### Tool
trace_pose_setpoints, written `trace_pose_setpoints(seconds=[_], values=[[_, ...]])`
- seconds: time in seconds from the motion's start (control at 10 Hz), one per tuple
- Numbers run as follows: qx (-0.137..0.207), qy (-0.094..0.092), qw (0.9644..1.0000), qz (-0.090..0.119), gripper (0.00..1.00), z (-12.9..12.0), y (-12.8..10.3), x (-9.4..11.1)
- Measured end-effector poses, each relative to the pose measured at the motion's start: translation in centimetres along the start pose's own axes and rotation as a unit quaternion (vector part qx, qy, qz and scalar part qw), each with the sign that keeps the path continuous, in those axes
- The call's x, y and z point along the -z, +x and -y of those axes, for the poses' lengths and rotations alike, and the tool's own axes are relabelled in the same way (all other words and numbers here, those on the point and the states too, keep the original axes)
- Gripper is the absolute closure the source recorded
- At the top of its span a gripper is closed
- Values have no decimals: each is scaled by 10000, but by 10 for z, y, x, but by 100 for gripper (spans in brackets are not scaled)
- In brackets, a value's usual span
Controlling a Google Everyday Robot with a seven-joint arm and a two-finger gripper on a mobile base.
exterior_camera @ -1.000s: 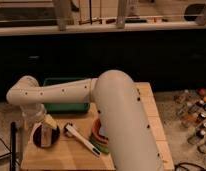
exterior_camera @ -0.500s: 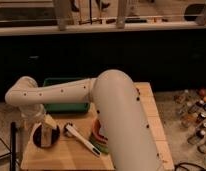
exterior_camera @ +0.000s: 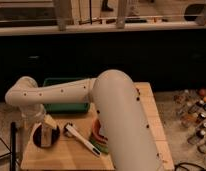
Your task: Place eraser in purple bowl
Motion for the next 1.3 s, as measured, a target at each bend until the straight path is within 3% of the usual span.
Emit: trace_pose_setpoints(seconds=[1.3], values=[[0, 0, 10000, 1, 20, 0, 0, 0]])
